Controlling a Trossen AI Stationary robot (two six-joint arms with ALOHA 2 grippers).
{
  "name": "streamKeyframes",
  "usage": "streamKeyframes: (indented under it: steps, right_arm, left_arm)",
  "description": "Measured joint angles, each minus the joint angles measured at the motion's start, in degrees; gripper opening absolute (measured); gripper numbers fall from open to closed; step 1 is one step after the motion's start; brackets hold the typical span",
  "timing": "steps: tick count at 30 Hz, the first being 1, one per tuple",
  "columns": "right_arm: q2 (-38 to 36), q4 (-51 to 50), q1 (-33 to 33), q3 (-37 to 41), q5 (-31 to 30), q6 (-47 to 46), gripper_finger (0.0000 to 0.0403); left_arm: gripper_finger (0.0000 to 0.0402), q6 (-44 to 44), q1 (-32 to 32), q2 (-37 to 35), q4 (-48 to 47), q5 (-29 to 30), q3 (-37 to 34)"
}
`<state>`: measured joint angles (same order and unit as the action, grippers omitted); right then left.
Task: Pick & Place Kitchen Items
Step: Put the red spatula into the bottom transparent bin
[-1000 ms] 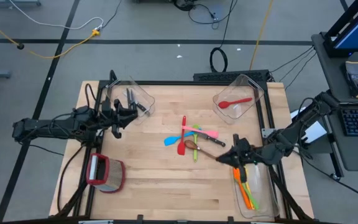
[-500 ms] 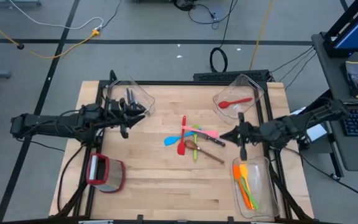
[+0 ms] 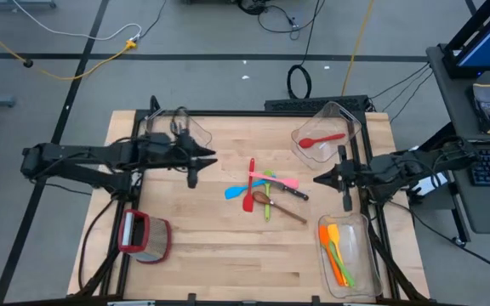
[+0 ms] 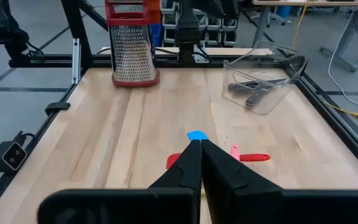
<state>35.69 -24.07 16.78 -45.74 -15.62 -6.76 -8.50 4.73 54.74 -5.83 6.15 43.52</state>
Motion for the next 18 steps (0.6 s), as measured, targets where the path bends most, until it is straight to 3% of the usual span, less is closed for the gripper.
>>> streamKeyframes:
  steps: [7, 18]
  right_arm:
    - [-0.93, -1.53, 0.04, 1.03, 0.94, 0.0, 0.0]
    - [-8.84, 9.76, 0.07, 15.72, 0.96, -2.35, 0.0]
  left_arm:
    - [0.0124, 3.54, -0.38, 10.86, -4.96, 0.08, 9.41]
    - [0.0124, 8.41, -2.21, 25.76, -13.75, -0.02, 24.44]
